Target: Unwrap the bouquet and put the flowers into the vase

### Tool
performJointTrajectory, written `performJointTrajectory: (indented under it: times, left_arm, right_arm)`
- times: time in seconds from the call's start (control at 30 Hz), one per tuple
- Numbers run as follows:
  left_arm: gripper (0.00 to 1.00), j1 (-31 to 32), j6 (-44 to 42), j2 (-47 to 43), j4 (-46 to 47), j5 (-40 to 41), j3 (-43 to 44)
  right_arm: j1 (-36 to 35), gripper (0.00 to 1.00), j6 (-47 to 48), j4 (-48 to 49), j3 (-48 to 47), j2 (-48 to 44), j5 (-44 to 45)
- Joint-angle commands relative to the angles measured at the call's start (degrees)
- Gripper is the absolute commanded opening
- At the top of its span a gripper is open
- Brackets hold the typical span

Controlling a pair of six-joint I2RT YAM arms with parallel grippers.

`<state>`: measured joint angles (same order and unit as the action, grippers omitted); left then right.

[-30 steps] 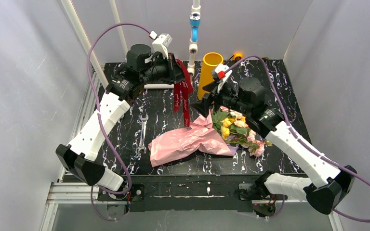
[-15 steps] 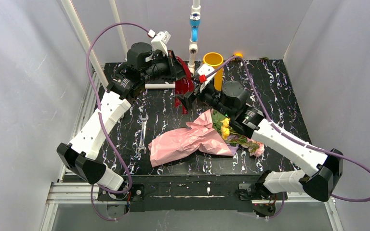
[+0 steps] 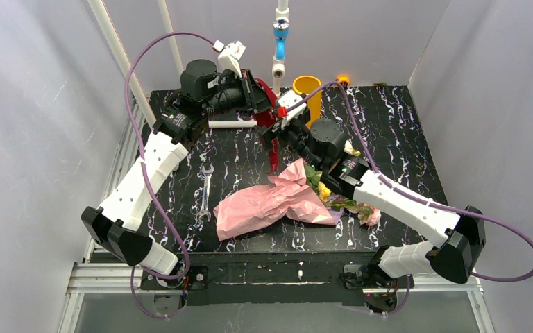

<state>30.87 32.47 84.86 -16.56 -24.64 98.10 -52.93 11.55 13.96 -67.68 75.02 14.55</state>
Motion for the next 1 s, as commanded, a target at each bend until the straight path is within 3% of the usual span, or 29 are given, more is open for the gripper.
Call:
performJointTrajectory:
  times: [0.0, 0.1, 0.3, 0.53, 0.6, 0.77, 0.97]
  left_arm:
    - [0.0, 0.2, 2.3, -2.7, 1.7, -2.1, 2.5]
    - [0.0, 0.2, 3.2, -2.3, 1.7, -2.4, 3.5]
    - [0.0, 0.2, 3.9, -2.4, 1.3, -3.1, 4.7]
    - [0.0, -0.3, 2.3, -3.7, 0.0, -4.1, 2.5]
    - [0.0, -1.0, 0.6, -4.5, -1.0, -2.8, 1.2]
    - [0.4, -4.0, -7.5, -7.1, -4.5, 2.1, -3.8]
    - [0.84, -5.6, -21.3, -7.2, -13.8, -4.8, -6.9]
  right_arm:
    - [-0.5, 0.97, 3.2, 4.9, 0.8, -1.0, 1.8]
    - [-0.5, 0.86, 3.6, 4.6, 2.2, -1.6, -2.6]
    - [-0.5, 0.52, 3.4, 2.6, 2.8, -2.3, -2.7]
    - [-0.5, 0.03, 3.6, 1.2, 0.2, -3.0, -1.4]
    - [-0.3, 0.01, 3.9, 0.0, -0.6, -3.8, -0.5]
    - [2.8, 0.01, 1.7, -6.3, -2.8, -6.3, -1.8]
    - [10.6, 0.01, -4.2, -14.8, -6.0, -8.1, -7.6]
